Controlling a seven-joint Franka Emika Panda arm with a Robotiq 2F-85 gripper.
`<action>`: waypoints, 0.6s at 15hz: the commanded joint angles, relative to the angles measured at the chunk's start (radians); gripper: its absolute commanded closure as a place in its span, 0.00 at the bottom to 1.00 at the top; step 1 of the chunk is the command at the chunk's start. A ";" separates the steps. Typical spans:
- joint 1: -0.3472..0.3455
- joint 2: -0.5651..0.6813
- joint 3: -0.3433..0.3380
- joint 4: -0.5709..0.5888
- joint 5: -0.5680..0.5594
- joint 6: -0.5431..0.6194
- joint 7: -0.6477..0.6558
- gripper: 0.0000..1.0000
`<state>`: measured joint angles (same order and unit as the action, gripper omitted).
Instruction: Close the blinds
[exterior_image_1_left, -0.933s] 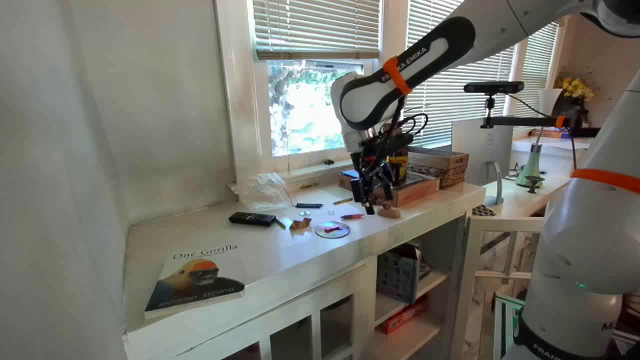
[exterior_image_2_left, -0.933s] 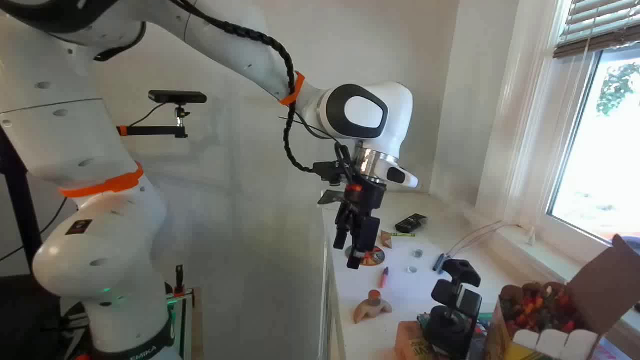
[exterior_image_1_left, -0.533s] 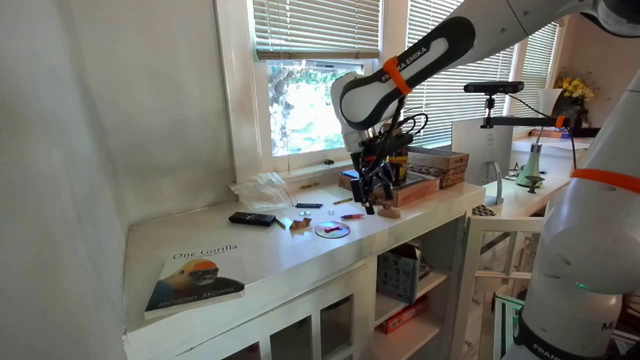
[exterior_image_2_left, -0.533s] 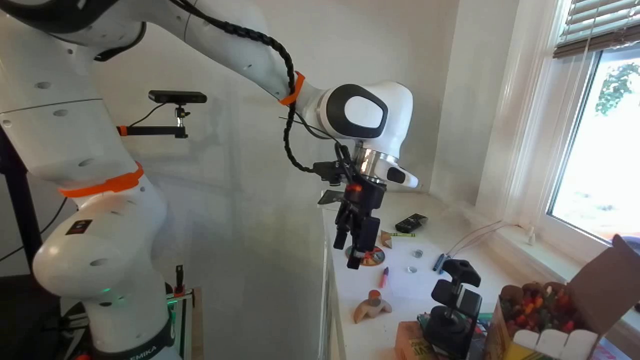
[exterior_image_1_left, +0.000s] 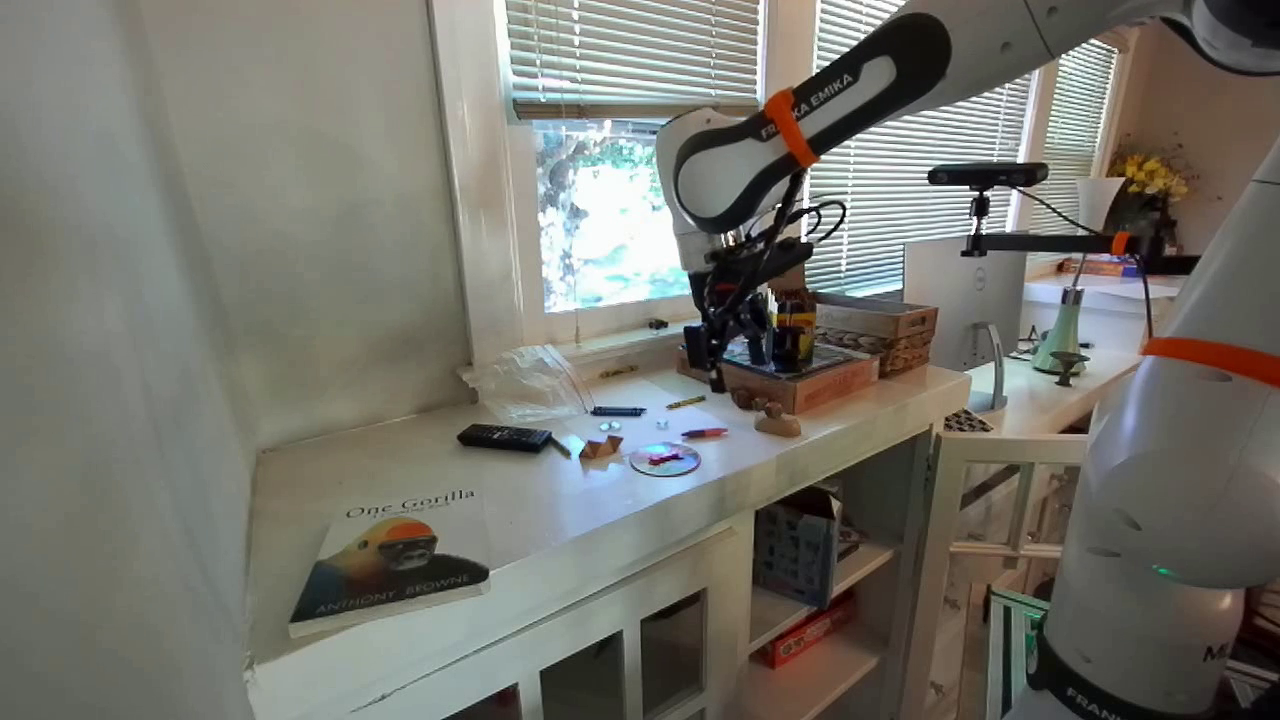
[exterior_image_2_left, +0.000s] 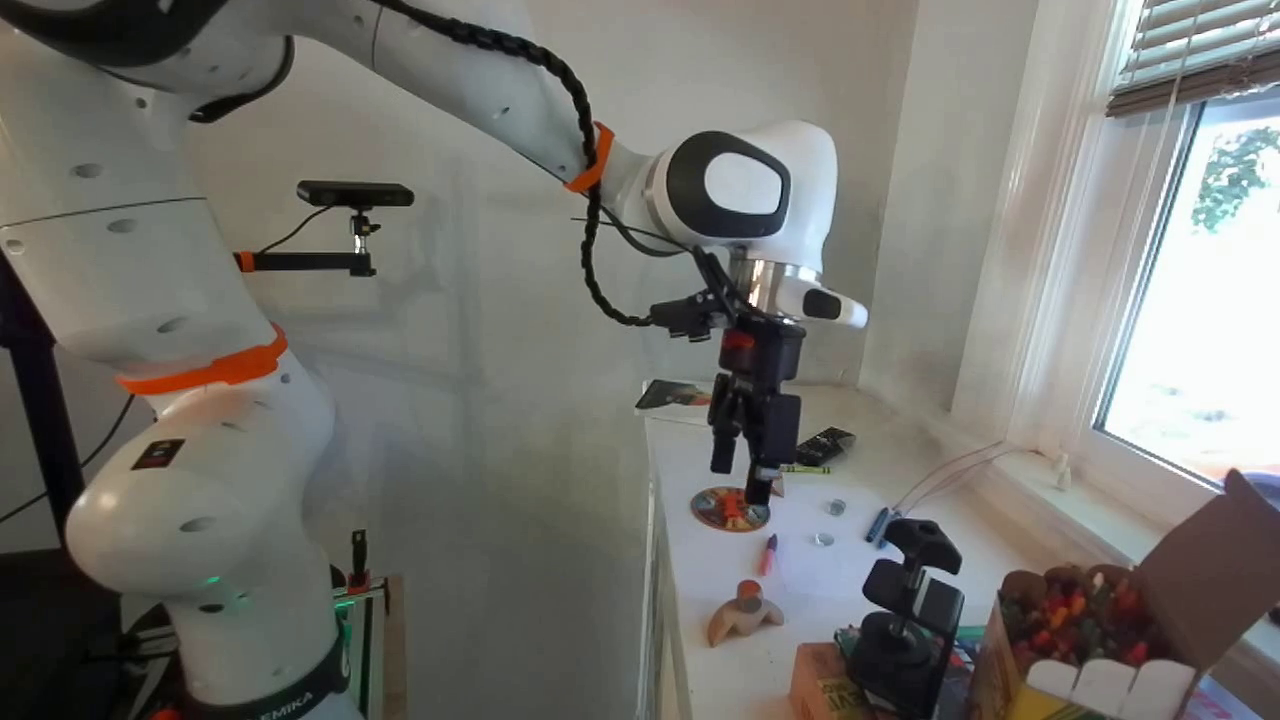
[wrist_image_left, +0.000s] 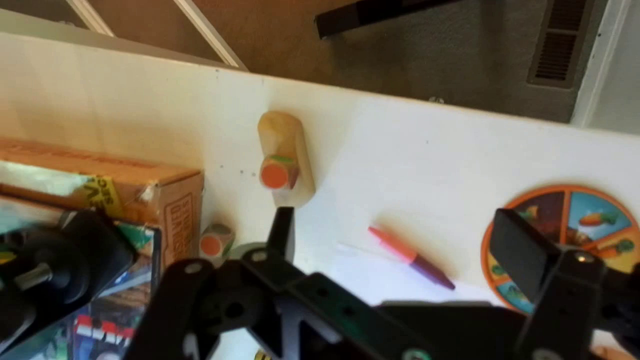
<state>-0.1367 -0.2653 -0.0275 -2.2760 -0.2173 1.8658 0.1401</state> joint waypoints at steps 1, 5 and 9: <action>0.010 0.027 -0.004 0.096 -0.009 0.033 0.046 0.00; 0.006 0.016 -0.014 0.201 0.017 0.086 0.075 0.00; 0.004 0.004 -0.012 0.304 0.000 0.154 0.105 0.00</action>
<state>-0.1358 -0.2635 -0.0354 -2.0319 -0.2134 1.9747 0.2128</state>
